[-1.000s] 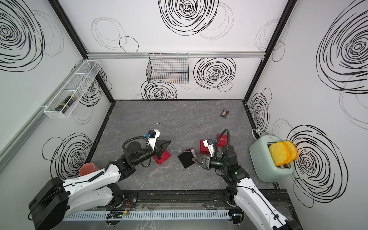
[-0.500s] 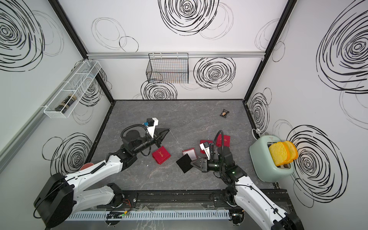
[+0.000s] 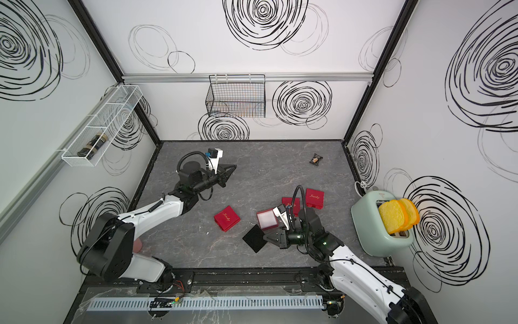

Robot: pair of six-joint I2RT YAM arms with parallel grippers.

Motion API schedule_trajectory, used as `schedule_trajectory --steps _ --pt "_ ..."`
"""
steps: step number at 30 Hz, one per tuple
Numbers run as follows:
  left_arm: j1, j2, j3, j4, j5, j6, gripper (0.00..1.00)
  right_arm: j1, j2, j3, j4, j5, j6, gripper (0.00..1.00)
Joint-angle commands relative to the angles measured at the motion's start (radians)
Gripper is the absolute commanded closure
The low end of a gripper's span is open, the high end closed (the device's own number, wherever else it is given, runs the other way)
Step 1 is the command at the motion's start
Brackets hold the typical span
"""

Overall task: Take the necklace out of the lift-off lid jewelry box
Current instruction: Pick up the necklace from the inner lining, then place the necklace at the center of the board.

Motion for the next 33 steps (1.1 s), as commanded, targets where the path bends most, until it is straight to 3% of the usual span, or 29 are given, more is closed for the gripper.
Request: schedule_trajectory --steps 1,8,14,18,22,33 --pt "0.017 0.086 0.1 -0.086 0.039 0.03 1.0 0.005 -0.04 0.034 0.003 -0.006 -0.012 1.0" --pt "0.009 0.293 0.266 -0.22 0.014 0.083 1.0 0.005 -0.089 0.038 -0.033 0.018 -0.008 1.0" --pt "-0.023 0.348 0.306 -0.287 -0.032 0.079 1.0 0.005 -0.105 0.034 -0.028 0.032 -0.008 1.0" --pt "-0.019 0.336 0.29 -0.287 -0.037 0.031 1.0 0.002 -0.105 0.027 -0.014 0.048 -0.009 1.0" --pt "0.008 0.298 0.252 -0.288 -0.068 -0.012 1.0 -0.014 -0.13 0.032 -0.048 0.162 -0.003 1.0" --pt "0.195 0.174 0.02 -0.205 -0.059 -0.119 1.0 -0.111 -0.174 0.031 -0.135 0.353 -0.024 1.0"
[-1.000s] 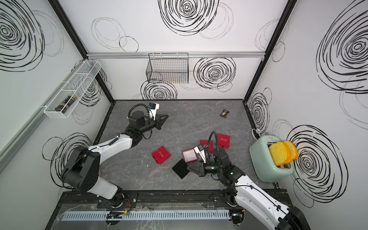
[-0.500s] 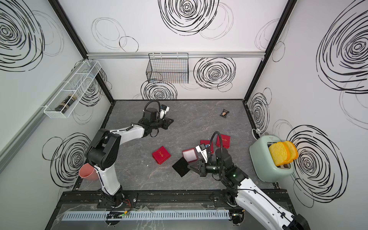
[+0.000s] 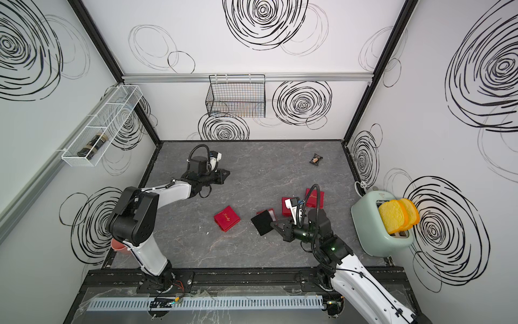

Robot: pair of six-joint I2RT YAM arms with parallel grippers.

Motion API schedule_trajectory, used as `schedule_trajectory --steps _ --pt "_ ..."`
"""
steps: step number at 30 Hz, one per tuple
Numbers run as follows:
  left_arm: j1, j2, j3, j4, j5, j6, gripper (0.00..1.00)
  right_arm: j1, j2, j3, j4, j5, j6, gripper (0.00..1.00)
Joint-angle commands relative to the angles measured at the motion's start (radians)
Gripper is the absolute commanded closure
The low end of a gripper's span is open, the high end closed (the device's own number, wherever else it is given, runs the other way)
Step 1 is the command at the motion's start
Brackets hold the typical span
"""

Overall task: Take the necklace out of the lift-off lid jewelry box
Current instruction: Place the necklace at the center of the board.

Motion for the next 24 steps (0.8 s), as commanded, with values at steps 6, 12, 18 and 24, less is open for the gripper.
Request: schedule_trajectory --steps 6,12,18,24 --pt "0.109 -0.066 -0.145 0.116 -0.009 -0.12 1.0 -0.015 0.011 0.016 -0.044 0.198 -0.036 1.0" --pt "0.152 -0.081 -0.202 0.106 -0.061 -0.133 0.98 -0.015 0.022 0.011 -0.02 0.205 -0.039 1.0" --pt "0.204 -0.103 -0.274 0.166 -0.047 -0.184 0.92 -0.015 0.046 0.011 -0.031 0.237 -0.054 1.0" --pt "0.23 -0.163 -0.333 0.198 -0.086 -0.197 0.69 -0.015 0.083 0.015 -0.013 0.242 -0.057 1.0"
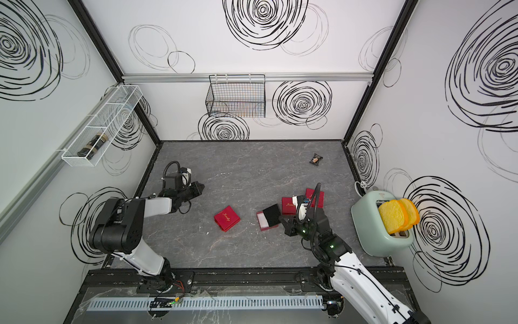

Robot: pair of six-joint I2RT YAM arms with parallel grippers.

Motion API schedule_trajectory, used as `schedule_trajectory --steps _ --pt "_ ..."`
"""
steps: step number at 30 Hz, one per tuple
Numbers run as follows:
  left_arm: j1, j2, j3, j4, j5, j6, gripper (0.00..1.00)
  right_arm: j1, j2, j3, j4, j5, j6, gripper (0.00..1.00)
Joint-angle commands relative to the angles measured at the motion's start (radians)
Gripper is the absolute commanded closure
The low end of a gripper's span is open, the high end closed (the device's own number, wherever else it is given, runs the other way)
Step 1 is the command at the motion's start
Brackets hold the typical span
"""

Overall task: Take the necklace out of the lift-off lid jewelry box
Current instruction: Place the necklace at the center of the board.

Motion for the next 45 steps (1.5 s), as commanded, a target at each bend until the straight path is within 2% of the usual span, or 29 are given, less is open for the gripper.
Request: schedule_trajectory --steps 1,3,5,8,11,14,16,17,20,28,37,45 --pt "0.014 -0.069 -0.048 0.091 -0.038 -0.027 0.64 -0.003 0.022 0.019 0.021 0.02 -0.012 1.0" --pt "0.012 -0.1 -0.078 0.117 -0.045 -0.028 0.55 -0.003 0.04 0.027 0.02 0.023 -0.012 1.0" --pt "-0.004 -0.142 -0.105 0.135 -0.053 -0.013 0.53 -0.001 0.061 0.032 0.016 0.037 -0.008 1.0" --pt "-0.086 -0.222 -0.135 0.155 -0.066 0.039 0.48 0.0 0.079 0.027 0.027 0.051 0.006 1.0" --pt "-0.301 -0.314 -0.131 0.124 -0.136 0.176 0.38 0.004 0.091 0.012 0.059 0.046 0.018 1.0" --pt "-0.566 -0.36 -0.105 0.057 -0.279 0.322 0.34 0.009 0.113 0.021 0.066 0.043 0.028 1.0" --pt "-0.704 -0.36 -0.084 0.015 -0.38 0.375 0.33 0.015 0.125 0.032 0.067 0.036 0.035 1.0" --pt "-0.759 -0.356 -0.08 0.002 -0.413 0.383 0.33 0.017 0.13 0.038 0.071 0.03 0.042 1.0" --pt "-0.845 -0.338 -0.085 -0.008 -0.445 0.366 0.36 0.025 0.131 0.041 0.092 0.026 0.061 1.0" --pt "-1.006 -0.252 -0.101 -0.041 -0.553 0.347 0.43 0.034 0.165 0.035 0.113 0.057 0.088 1.0" --pt "-1.041 -0.144 -0.071 -0.027 -0.52 0.336 0.57 0.047 0.222 0.048 0.142 0.073 0.101 1.0" --pt "-1.043 -0.032 -0.032 0.024 -0.492 0.322 0.62 0.058 0.288 0.065 0.158 0.089 0.107 1.0"
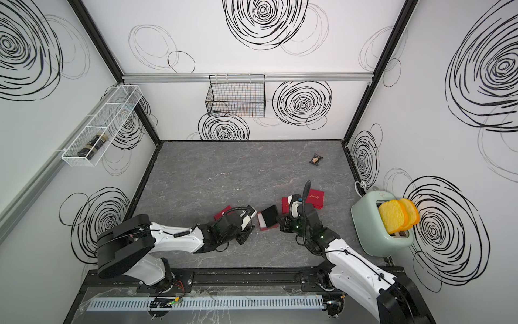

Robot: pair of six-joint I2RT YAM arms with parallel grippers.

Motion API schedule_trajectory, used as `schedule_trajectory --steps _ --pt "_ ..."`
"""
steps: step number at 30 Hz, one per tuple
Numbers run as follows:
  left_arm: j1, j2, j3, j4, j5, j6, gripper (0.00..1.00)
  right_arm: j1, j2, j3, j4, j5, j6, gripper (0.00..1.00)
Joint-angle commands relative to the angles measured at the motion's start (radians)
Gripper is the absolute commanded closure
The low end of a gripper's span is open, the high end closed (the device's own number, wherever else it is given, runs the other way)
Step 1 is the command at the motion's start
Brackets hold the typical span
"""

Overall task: Take the necklace out of the lift-off lid jewelry box
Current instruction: Place the necklace at the center of the board.

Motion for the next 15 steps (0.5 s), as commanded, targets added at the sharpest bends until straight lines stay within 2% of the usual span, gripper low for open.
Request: schedule_trajectory --steps 1,6,15 --pt "-0.004 0.035 0.043 0.062 0.013 -0.01 0.63 0.009 0.016 0.042 0.029 0.015 0.014 1.0" --pt "-0.006 0.057 0.048 0.099 0.028 -0.025 0.68 0.014 0.016 0.064 0.013 0.022 0.008 1.0" --pt "-0.009 0.081 0.061 0.114 0.052 -0.035 0.7 0.015 -0.033 0.051 0.014 0.089 0.02 1.0"
